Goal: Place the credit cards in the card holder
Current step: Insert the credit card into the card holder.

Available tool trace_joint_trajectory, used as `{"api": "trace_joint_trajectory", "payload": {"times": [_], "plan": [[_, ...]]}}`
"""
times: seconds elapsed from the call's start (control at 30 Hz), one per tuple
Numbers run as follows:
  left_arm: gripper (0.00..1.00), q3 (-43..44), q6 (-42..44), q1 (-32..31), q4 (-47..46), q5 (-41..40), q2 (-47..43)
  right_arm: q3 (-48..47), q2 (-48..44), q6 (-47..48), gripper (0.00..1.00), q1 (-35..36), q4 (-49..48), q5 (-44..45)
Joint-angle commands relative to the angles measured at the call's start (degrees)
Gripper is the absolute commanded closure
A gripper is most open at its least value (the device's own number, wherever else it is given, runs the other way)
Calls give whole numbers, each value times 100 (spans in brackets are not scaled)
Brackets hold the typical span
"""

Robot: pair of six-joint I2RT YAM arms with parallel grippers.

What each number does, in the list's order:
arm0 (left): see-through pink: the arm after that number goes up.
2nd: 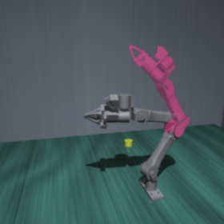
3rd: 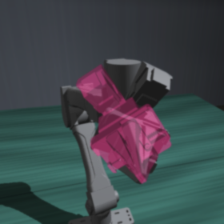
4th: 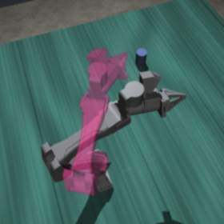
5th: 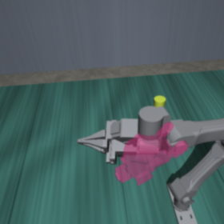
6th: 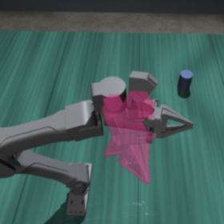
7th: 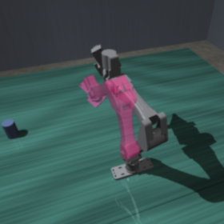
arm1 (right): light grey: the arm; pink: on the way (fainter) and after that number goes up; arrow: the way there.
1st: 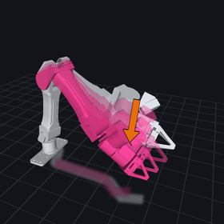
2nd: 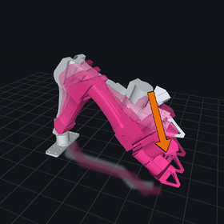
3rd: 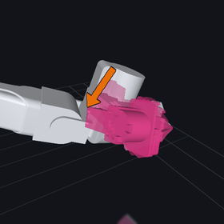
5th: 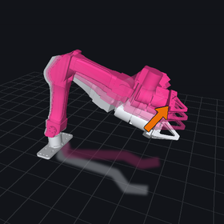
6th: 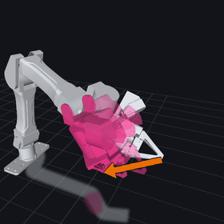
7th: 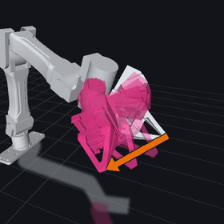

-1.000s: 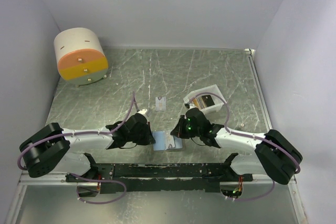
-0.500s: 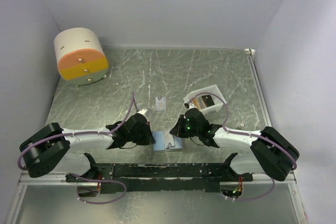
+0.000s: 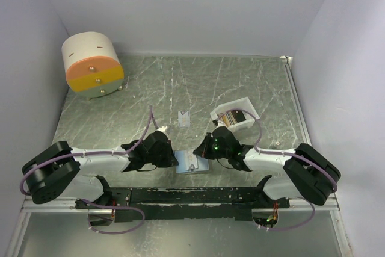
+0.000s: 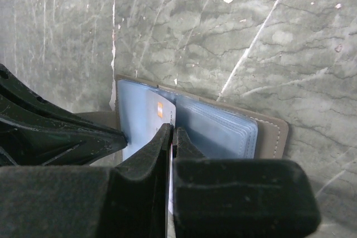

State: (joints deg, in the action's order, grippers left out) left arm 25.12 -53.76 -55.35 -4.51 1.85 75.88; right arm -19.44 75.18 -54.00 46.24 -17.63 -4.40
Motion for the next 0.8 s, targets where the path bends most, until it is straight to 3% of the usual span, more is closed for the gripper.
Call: {"api": "trace_joint_trajectory", "payload": {"times": [0.0,0.1,0.3,0.37,0.57,0.77], "plan": [[90,-122,-64,-71,76,133,-64,55,80,-132,100,133,-67,154],[90,-123,-55,-83,65,141,-64,-13,71,-145,100,213,72,228],[89,-87,-69,-107,111,132,-109,-356,-176,46,63,246,1038,592],[88,-83,-73,-116,133,120,-167,-460,-340,115,56,243,1358,725],[84,-198,-93,-134,3,121,-474,-535,-460,300,53,258,1513,547],[87,-218,-108,-134,-11,47,-361,-483,-253,293,53,264,1159,190]]}}
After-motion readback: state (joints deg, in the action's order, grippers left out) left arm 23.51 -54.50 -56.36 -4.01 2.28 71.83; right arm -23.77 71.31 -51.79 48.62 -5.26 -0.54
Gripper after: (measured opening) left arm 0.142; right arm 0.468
